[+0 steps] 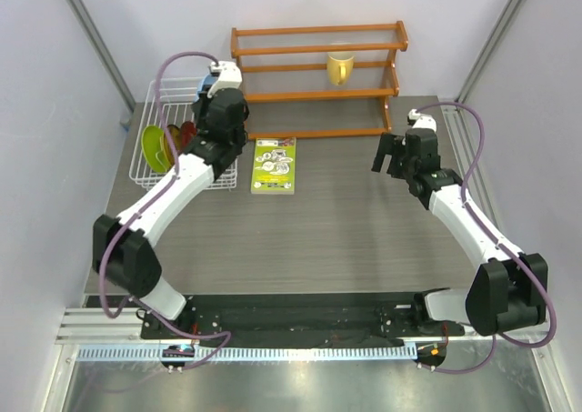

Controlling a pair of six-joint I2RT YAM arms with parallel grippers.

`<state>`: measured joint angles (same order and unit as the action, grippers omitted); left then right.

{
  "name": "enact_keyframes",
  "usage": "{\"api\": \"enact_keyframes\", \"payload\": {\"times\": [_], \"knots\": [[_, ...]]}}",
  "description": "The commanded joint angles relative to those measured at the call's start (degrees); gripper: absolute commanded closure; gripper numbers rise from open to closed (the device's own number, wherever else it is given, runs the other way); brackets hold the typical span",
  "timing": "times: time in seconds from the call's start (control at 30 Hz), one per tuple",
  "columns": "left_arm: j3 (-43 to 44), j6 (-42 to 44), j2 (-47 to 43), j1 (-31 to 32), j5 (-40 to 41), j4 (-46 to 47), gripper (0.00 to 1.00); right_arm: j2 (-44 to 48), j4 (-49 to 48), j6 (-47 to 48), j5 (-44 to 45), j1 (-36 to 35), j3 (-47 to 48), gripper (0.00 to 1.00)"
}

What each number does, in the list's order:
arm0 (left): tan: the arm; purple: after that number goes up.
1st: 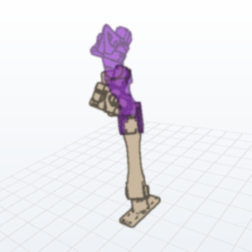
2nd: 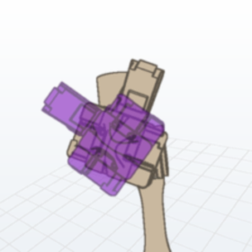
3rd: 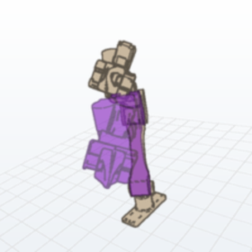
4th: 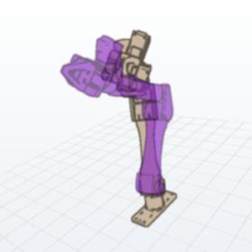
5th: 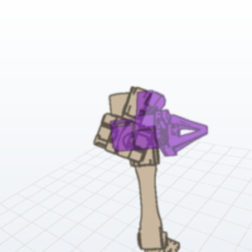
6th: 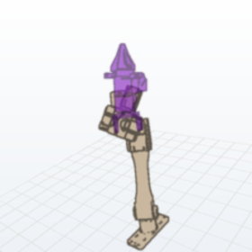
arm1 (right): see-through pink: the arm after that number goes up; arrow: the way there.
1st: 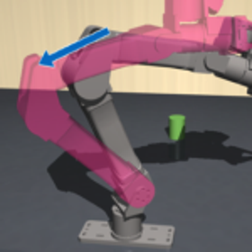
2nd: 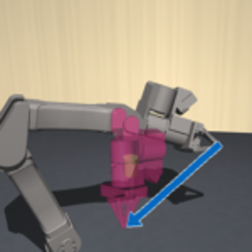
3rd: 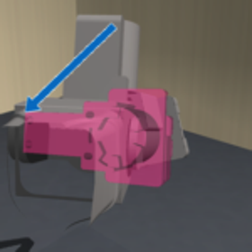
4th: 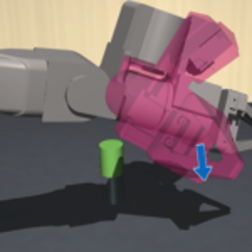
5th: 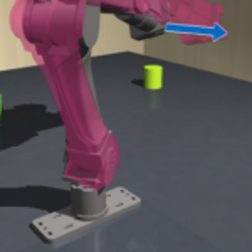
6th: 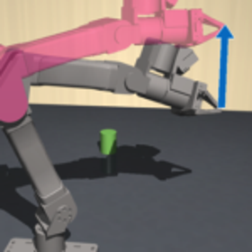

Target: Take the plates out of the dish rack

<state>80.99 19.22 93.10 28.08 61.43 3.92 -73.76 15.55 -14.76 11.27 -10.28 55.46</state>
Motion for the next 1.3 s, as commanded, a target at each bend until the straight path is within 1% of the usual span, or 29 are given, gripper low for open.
{"api": "enact_keyframes", "payload": {"times": [0.0,0.03,0.07,0.1,0.13,0.17,0.2,0.23,0.27,0.3,0.43,0.63,0.8,0.87,0.93,0.97,1.03,1.07,1.1,1.13,1.17,1.2,1.23,1.27], "knots": [[2.08,-26.18,-10.02,0.23,-17.26,-19.11,1.0,1.42,-4.72,-4.73,-12.99,-0.09,2.37,0.0],[-0.89,-29.21,-11.09,0.23,-25.31,-19.48,1.0,1.34,-6.22,-7.53,-15.37,-0.09,1.94,0.0],[-2.58,-32.37,-12.14,0.23,-28.7,-19.13,1.0,1.16,-7.8,-9.04,-20.44,-0.17,1.67,0.0],[-4.16,-36.76,-13.11,0.23,-31.52,-18.52,1.0,1.07,-11.38,-10.53,-22.67,-0.18,1.32,0.0],[-6.7,-39.32,-13.12,0.23,-36.85,-17.64,1.0,0.72,-13.16,-12.38,-24.52,-0.35,0.97,0.0],[-7.68,-41.35,-13.12,0.23,-38.91,-17.29,1.0,0.55,-14.74,-15.18,-28.11,-0.53,0.7,0.01],[-8.47,-45.11,-12.6,0.23,-41.1,-17.2,1.0,0.46,-18.94,-16.51,-29.27,-0.79,0.27,0.01],[-10.13,-46.54,-12.42,0.31,-44.69,-16.24,1.0,0.37,-20.37,-17.48,-30.15,-1.57,-0.26,0.01],[-11.02,-47.78,-12.33,0.23,-46.47,-15.44,1.0,0.28,-21.78,-19.23,-31.29,-1.84,-0.53,0.01],[-11.81,-49.18,-12.07,0.23,-47.79,-13.61,1.0,0.11,-24.05,-19.86,-31.74,-2.28,-0.88,0.01],[-14.72,-53.67,-11.63,0.23,-52.02,-10.52,1.0,-1.74,-26.36,-21.27,-32.01,-4.83,-1.23,0.01],[-15.6,-55.52,-11.89,0.49,-55.1,-7.97,1.0,-6.83,-27.94,-22.33,-31.4,-8.26,-0.36,0.01],[-16.57,-56.75,-12.85,0.75,-56.68,-5.86,1.0,-10.44,-28.12,-22.76,-31.48,-9.49,0.17,0.03],[-17.44,-56.93,-13.03,0.75,-57.82,-5.07,1.0,-11.93,-28.73,-23.03,-32.44,-9.75,0.17,0.07],[-18.32,-57.28,-13.03,0.75,-59.22,-4.19,1.0,-13.25,-30.05,-23.38,-33.41,-10.02,0.26,0.14],[-18.59,-57.45,-13.03,0.75,-59.75,-4.19,1.0,-13.6,-30.31,-23.55,-34.46,-9.93,0.17,0.44],[-19.55,-57.72,-13.21,0.75,-60.37,-1.73,1.0,-14.04,-30.76,-23.47,-34.56,-9.93,0.17,0.9],[-19.82,-57.81,-13.29,0.75,-59.59,-1.64,1.0,-13.44,-30.41,-22.77,-32.91,-9.76,0.0,0.99],[-20.08,-57.72,-13.47,0.75,-58.63,-2.6,0.97,-12.74,-28.4,-22.07,-31.32,-9.58,0.0,0.99],[-20.08,-57.02,-13.82,0.75,-57.31,-3.39,0.77,-11.86,-26.99,-21.19,-29.48,-9.41,-0.26,0.99],[-20.08,-56.32,-13.91,0.67,-54.43,-3.74,0.63,-9.33,-25.67,-20.49,-27.2,-8.27,-0.53,0.99],[-20.17,-55.53,-14.17,0.67,-52.22,-6.97,0.49,-8.17,-22.61,-19.17,-23.96,-7.39,-0.97,0.99],[-20.17,-54.74,-14.96,0.66,-49.59,-8.39,0.31,-7.03,-20.49,-18.38,-22.44,-6.43,-0.88,0.99],[-20.26,-53.08,-15.31,0.66,-43.65,-9.54,0.24,-5.54,-18.21,-17.5,-21.56,-3.37,-0.88,0.99]]}}
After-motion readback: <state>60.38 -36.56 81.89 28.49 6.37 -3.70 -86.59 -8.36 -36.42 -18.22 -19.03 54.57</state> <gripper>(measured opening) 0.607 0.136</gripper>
